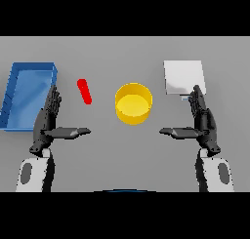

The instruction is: Pick up the red beaker and tilt it to pour out 1 green nut into yellow bowl. Pick up the yellow bowl and place it on the metallic measuring scale.

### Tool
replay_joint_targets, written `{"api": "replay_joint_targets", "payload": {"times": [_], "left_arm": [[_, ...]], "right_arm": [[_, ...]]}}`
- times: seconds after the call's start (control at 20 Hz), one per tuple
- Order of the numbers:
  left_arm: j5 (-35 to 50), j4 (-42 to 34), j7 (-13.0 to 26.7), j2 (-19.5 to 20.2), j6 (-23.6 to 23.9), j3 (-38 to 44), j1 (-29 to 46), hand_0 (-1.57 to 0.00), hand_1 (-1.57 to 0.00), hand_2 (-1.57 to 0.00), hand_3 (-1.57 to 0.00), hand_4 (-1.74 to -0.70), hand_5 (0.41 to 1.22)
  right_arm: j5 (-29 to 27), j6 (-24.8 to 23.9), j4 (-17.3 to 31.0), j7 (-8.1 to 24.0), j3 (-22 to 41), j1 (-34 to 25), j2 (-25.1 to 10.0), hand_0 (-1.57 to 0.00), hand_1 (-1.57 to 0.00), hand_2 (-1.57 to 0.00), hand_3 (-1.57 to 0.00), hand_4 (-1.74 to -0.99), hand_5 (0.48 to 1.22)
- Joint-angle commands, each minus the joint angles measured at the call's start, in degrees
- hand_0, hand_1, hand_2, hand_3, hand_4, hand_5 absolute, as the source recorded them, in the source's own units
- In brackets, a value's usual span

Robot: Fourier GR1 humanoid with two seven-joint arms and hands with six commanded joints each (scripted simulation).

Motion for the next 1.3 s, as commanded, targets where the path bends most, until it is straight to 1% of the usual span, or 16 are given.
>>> {"api": "replay_joint_targets", "payload": {"times": [0.0, 0.25, 0.3, 0.35, 0.45, 0.5, 0.55, 0.65, 0.7, 0.75, 0.85, 0.9, 0.95, 1.0, 1.1, 1.25], "left_arm": [[0.04, -0.03, -0.02, 0.02, 0.03, 0.02, 0.04, 0.0, 0.0, 0.0, 0.0, -1.15, 0.599], [0.12, -0.71, -0.45, 0.05, -0.16, -0.15, 0.88, 0.0, 0.0, 0.0, 0.0, -1.15, 0.599], [-1.99, -3.02, -0.99, 1.53, -0.75, -1.82, 2.67, 0.0, 0.0, 0.0, 0.0, -1.15, 0.599], [-3.7, -5.09, -0.86, 2.28, -0.92, -3.26, 3.86, 0.0, 0.0, 0.0, 0.0, -1.16, 0.599], [-4.32, -7.77, 0.78, 3.78, -1.67, -3.98, 5.75, 0.0, 0.0, 0.0, 0.0, -1.16, 0.599], [-4.75, -7.86, 1.61, 3.99, -1.81, -4.36, 5.94, 0.0, 0.0, 0.0, 0.0, -1.16, 0.599], [-5.21, -8.36, 2.6, 4.47, -1.75, -4.47, 5.42, 0.0, 0.0, 0.0, 0.0, -1.16, 0.6], [-5.89, -9.2, 2.09, 4.49, -2.07, -5.41, 6.33, 0.0, 0.0, 0.0, 0.0, -1.16, 0.603], [-6.36, -8.08, 3.36, 4.67, -2.05, -5.4, 5.38, 0.0, 0.0, 0.0, 0.0, -1.16, 0.602], [-7.07, -7.62, 3.17, 4.35, -1.74, -5.82, 5.01, 0.0, 0.0, 0.0, 0.0, -1.16, 0.602], [-8.55, -3.49, 2.55, 3.81, -1.18, -5.99, 2.96, 0.0, 0.0, 0.0, 0.0, -1.17, 0.605], [-8.93, -1.18, 1.71, 3.32, -0.99, -5.99, 0.87, 0.0, 0.0, 0.0, 0.0, -1.19, 0.611], [-8.84, 0.44, 1.27, 3.23, -1.09, -5.71, -0.4, 0.0, 0.0, 0.0, 0.0, -1.21, 0.615], [-9.21, 2.71, 0.91, 3.18, -0.66, -5.25, -2.24, 0.0, 0.0, 0.0, 0.0, -1.22, 0.622], [-10.23, 6.55, -0.46, 3.31, 0.24, -4.59, -5.01, 0.0, 0.0, 0.0, 0.0, -1.23, 0.629], [-10.72, 12.4, -0.99, 2.41, 0.91, -3.99, -9.53, 0.0, 0.0, 0.0, 0.0, -1.25, 0.65]], "right_arm": [[0.01, -0.07, 0.01, 0.01, 0.03, -0.03, 0.04, 0.0, 0.0, 0.0, 0.0, -1.167, 0.599], [0.53, -0.51, 0.35, 0.32, 0.27, -0.56, 0.31, 0.0, 0.0, 0.0, 0.0, -1.167, 0.599], [7.17, -2.51, -1.46, -3.71, 2.67, 1.33, -2.01, 0.0, 0.0, 0.0, 0.0, -1.167, 0.599], [11.63, -4.08, -2.76, -4.89, 4.72, 2.5, -2.55, 0.0, 0.0, 0.0, 0.0, -1.163, 0.595], [16.13, -5.56, -4.68, -5.46, 6.82, 4.4, -3.06, 0.0, 0.0, 0.0, 0.0, -1.16, 0.591], [17.08, -5.7, -5.17, -4.49, 7.34, 5.02, -3.11, 0.0, 0.0, 0.0, 0.0, -1.159, 0.59], [17.33, -5.69, -5.83, -4.53, 7.68, 5.35, -2.98, 0.0, 0.0, 0.0, 0.0, -1.162, 0.591], [16.69, -5.53, -6.41, -4.12, 7.22, 5.41, -3.2, 0.0, 0.0, 0.0, 0.0, -1.183, 0.596], [15.86, -5.03, -6.24, -3.38, 7.07, 4.85, -3.0, 0.0, 0.0, 0.0, 0.0, -1.192, 0.6], [15.57, -4.59, -6.56, -4.02, 7.19, 5.66, -3.11, 0.0, 0.0, 0.0, 0.0, -1.199, 0.603], [14.3, -3.82, -7.48, -4.44, 7.14, 5.95, -2.87, 0.0, 0.0, 0.0, 0.0, -1.224, 0.611], [14.81, -3.81, -7.14, -4.13, 7.12, 5.84, -3.31, 0.0, 0.0, 0.0, 0.0, -1.23, 0.617], [15.14, -3.87, -7.3, -5.0, 7.32, 6.52, -3.4, 0.0, 0.0, 0.0, 0.0, -1.236, 0.623], [14.8, -3.67, -7.9, -5.01, 7.23, 6.64, -3.48, 0.0, 0.0, 0.0, 0.0, -1.246, 0.627], [14.25, -3.6, -7.61, -4.74, 6.98, 5.98, -3.3, 0.0, 0.0, 0.0, 0.0, -1.26, 0.633], [13.47, -3.04, -7.34, -5.64, 6.76, 6.21, -3.36, 0.0, 0.0, 0.0, 0.0, -1.28, 0.634]]}}
